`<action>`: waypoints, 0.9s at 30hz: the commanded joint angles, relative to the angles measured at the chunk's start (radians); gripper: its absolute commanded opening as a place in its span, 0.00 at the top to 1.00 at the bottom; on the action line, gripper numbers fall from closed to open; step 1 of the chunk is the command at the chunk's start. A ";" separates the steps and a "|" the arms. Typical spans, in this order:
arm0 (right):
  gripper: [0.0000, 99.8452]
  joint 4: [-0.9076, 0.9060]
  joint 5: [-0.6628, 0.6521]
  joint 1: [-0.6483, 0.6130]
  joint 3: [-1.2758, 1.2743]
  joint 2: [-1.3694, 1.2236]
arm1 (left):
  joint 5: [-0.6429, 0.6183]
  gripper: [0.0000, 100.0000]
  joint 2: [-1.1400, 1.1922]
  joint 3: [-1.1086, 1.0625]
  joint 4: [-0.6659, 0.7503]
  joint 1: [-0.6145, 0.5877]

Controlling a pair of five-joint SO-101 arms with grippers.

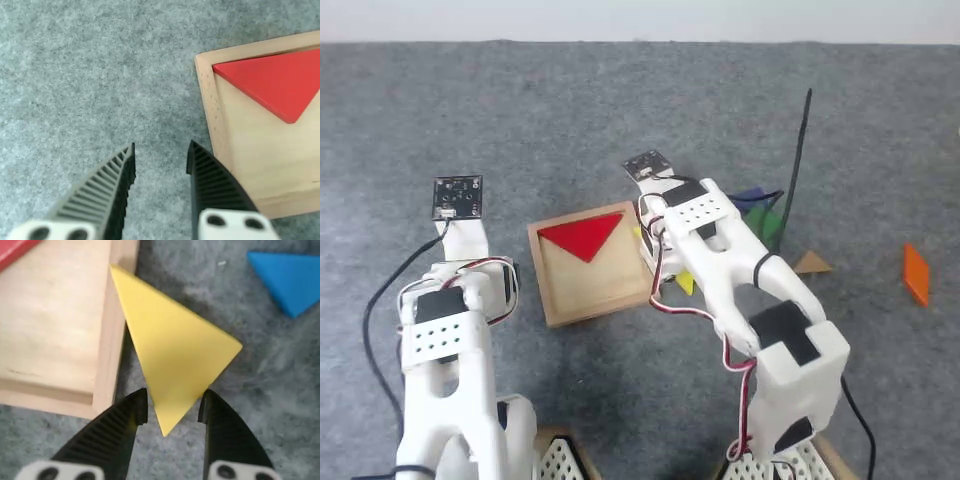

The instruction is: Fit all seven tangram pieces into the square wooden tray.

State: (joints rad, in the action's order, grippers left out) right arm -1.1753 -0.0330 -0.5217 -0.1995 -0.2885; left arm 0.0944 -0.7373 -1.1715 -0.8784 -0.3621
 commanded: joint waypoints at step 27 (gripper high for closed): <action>0.72 0.065 -0.135 -0.058 0.077 -0.128 | -0.005 0.83 -0.002 0.008 0.005 0.002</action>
State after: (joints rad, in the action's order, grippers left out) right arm -1.1017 -0.1527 -0.5600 -0.1688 -0.3974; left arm 0.0944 -0.7373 -1.1715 -0.8784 -0.3621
